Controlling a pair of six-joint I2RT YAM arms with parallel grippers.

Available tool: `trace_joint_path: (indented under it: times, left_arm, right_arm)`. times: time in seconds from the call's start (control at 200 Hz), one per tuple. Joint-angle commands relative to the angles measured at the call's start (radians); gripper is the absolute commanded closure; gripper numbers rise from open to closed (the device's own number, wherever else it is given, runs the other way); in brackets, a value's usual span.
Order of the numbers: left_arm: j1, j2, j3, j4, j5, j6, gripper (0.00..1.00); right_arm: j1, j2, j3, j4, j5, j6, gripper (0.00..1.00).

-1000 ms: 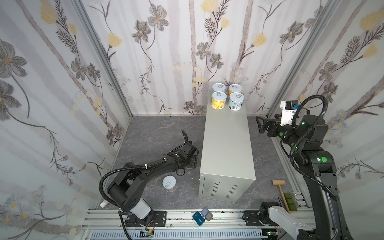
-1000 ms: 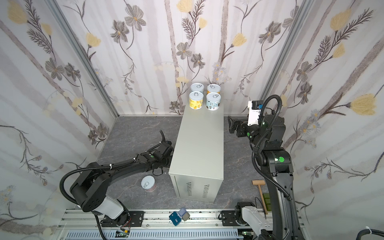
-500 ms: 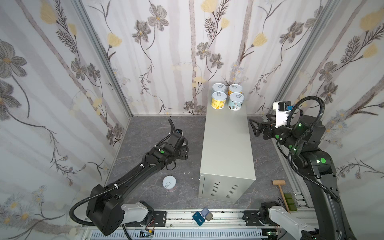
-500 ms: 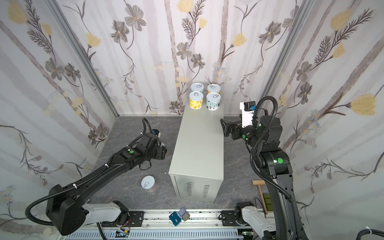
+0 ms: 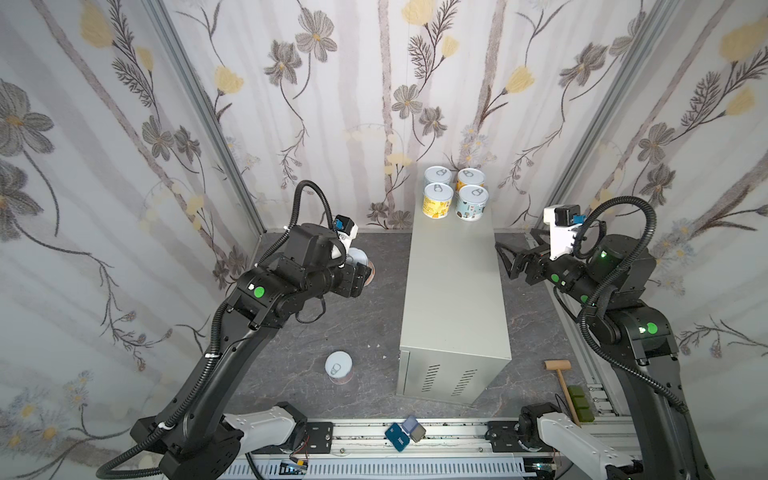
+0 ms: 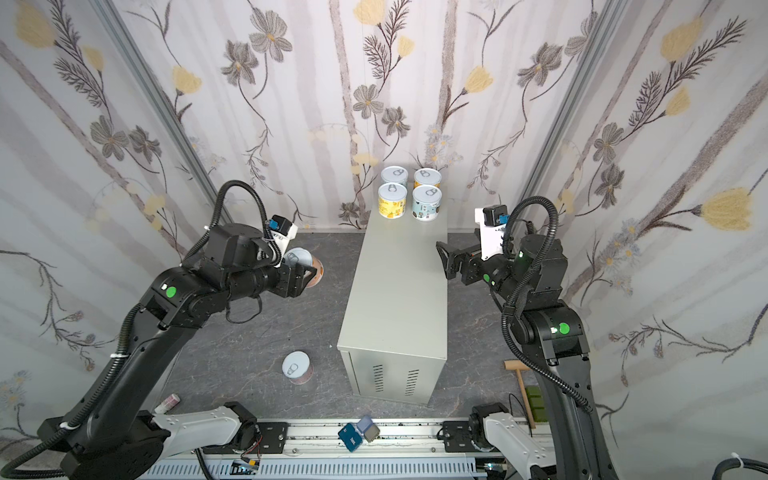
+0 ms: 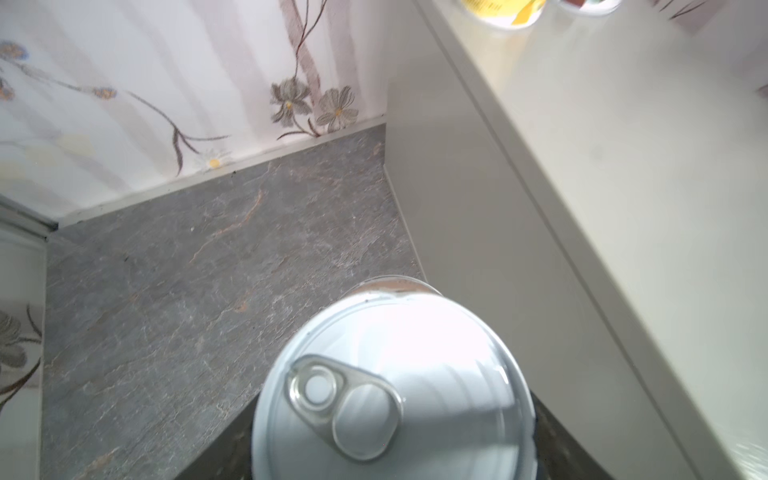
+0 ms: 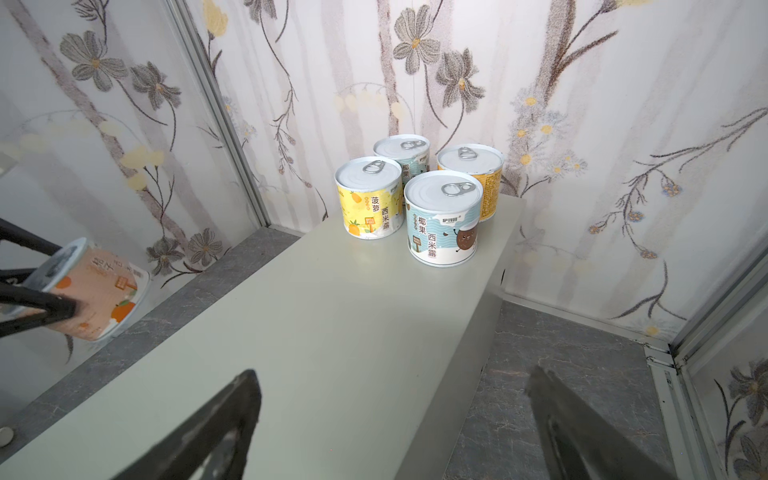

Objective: Place and organize the canned foods onto the counter
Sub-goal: 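Lift the orange-labelled can with the left gripper up onto the cabinet top, then set the orange-labelled can on the cabinet top and open the left gripper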

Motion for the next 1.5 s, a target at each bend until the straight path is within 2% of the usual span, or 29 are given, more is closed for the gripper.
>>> trace_joint_path:
  times: [0.0, 0.11, 0.26, 0.425, 0.594, 0.654, 0.864, 1.029, 1.279, 1.494]
  left_arm:
    - [-0.007, 0.023, 0.1, -0.022, 0.159, 0.043, 0.49]
    - [-0.046, 0.081, 0.207, -0.06, 0.202, 0.065, 0.49]
    - [-0.128, 0.174, 0.34, -0.125, 0.206, 0.104, 0.5]
    - [-0.181, 0.271, 0.469, -0.16, 0.2, 0.122, 0.5]
    - [-0.242, 0.411, 0.67, -0.229, 0.222, 0.148, 0.51]
    - [-0.27, 0.48, 0.766, -0.281, 0.222, 0.165, 0.5]
    - [-0.332, 0.699, 1.054, -0.424, 0.222, 0.209, 0.5]
    - [-0.338, 0.734, 1.064, -0.4, 0.246, 0.217, 0.49]
    - [-0.34, 0.766, 1.063, -0.379, 0.277, 0.221, 0.36]
    - [-0.34, 0.78, 1.054, -0.352, 0.295, 0.219, 0.31]
  right_arm:
    - [0.008, -0.014, -0.018, 0.003, -0.02, -0.028, 0.0]
    - [0.009, -0.043, -0.045, 0.01, 0.019, -0.025, 0.0]
    - [0.009, -0.08, -0.098, 0.024, -0.014, -0.029, 0.0]
    - [0.057, -0.142, -0.178, 0.068, -0.214, -0.093, 0.0]
    - [0.185, -0.149, -0.201, 0.091, -0.121, -0.108, 0.0]
    - [0.197, -0.148, -0.202, 0.089, -0.089, -0.106, 0.0]
    - [0.208, -0.185, -0.23, 0.092, -0.104, -0.101, 0.0]
    - [0.213, -0.202, -0.253, 0.073, -0.085, -0.111, 0.0]
    - [0.215, -0.198, -0.255, 0.077, -0.089, -0.12, 0.0]
    - [0.222, -0.183, -0.271, 0.097, -0.095, -0.118, 0.0]
